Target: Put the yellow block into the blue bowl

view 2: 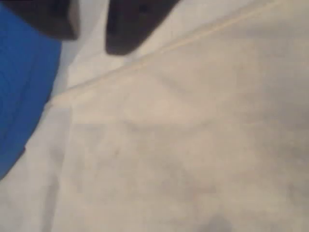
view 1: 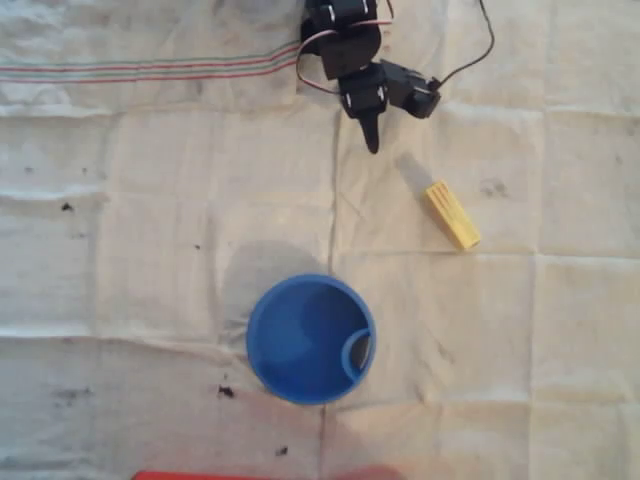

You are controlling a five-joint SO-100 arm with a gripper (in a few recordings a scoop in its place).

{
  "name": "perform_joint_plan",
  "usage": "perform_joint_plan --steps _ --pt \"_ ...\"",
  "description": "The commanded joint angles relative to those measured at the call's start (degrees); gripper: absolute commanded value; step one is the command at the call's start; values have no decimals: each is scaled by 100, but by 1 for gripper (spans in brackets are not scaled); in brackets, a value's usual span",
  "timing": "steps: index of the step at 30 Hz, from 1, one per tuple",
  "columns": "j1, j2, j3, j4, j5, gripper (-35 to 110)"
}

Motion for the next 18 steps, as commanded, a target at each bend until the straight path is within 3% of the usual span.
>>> perform_joint_plan --steps 1,18 --pt "-9 589 905 -167 9 0" --pt "-9 589 888 -202 0 0"
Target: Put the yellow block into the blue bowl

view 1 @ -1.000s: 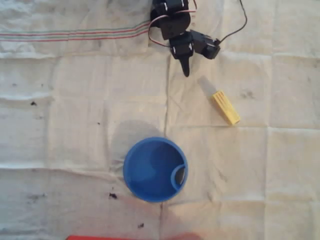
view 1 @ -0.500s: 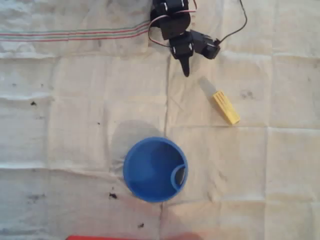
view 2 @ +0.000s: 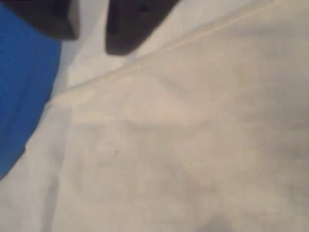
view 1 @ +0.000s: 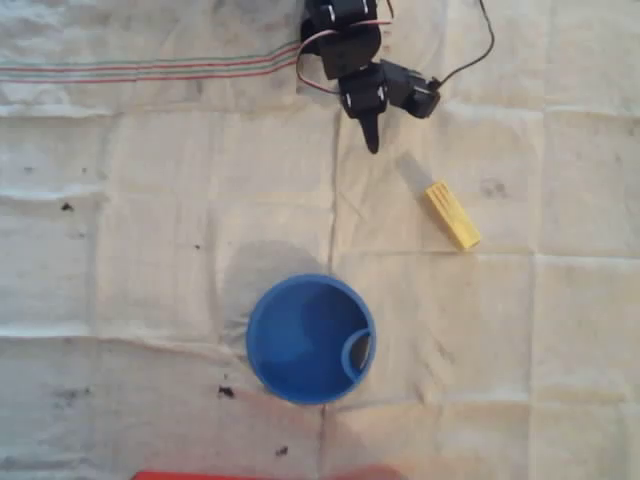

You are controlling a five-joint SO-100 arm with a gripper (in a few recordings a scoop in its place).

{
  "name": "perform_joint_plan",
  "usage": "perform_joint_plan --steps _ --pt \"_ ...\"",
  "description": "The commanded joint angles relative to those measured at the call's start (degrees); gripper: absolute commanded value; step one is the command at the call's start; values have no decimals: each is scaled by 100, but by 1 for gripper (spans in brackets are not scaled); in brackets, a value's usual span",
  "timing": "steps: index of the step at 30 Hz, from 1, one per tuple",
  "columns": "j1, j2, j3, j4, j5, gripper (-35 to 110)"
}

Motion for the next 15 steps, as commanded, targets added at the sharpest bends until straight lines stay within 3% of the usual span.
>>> perform_joint_plan --steps 1,9,15 --pt "-9 589 844 -202 0 0" --pt "-114 246 -1063 -132 -44 0" --pt "-773 -1802 -2725 -141 -721 0"
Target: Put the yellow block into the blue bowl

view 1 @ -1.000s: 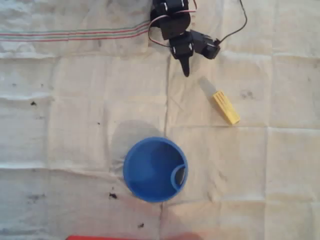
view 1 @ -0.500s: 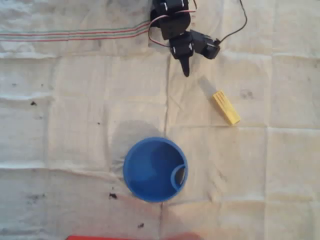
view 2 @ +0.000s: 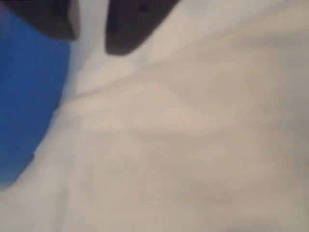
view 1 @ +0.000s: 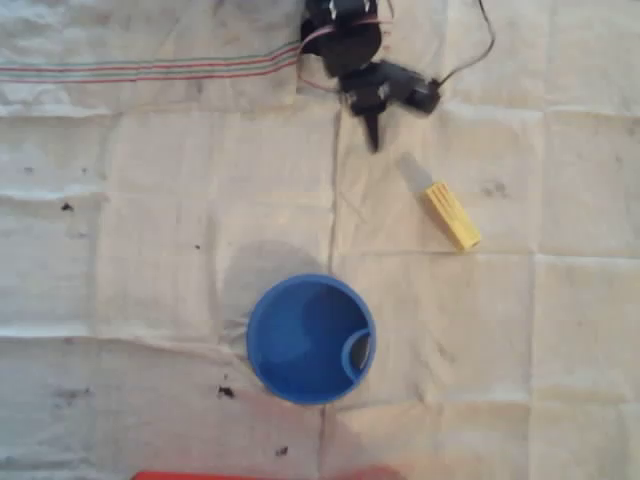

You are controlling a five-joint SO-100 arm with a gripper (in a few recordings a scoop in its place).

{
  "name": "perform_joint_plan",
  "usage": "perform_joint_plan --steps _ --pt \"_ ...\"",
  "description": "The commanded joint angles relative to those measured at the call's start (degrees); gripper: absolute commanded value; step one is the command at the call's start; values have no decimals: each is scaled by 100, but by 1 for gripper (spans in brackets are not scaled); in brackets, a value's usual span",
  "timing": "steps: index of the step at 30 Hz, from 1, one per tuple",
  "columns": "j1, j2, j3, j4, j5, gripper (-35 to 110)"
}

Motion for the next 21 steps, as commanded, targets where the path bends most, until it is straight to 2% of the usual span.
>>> perform_joint_plan --steps 1,5,8,14,21 --pt "-334 -1433 -1679 -149 -439 0" --pt "-589 -3094 -3006 -132 -1055 1" --pt "-756 -4351 -3929 -123 -1925 1" --pt "-773 -6328 -5572 -88 -4702 0" --pt "-817 -7664 -6838 229 -7743 1"
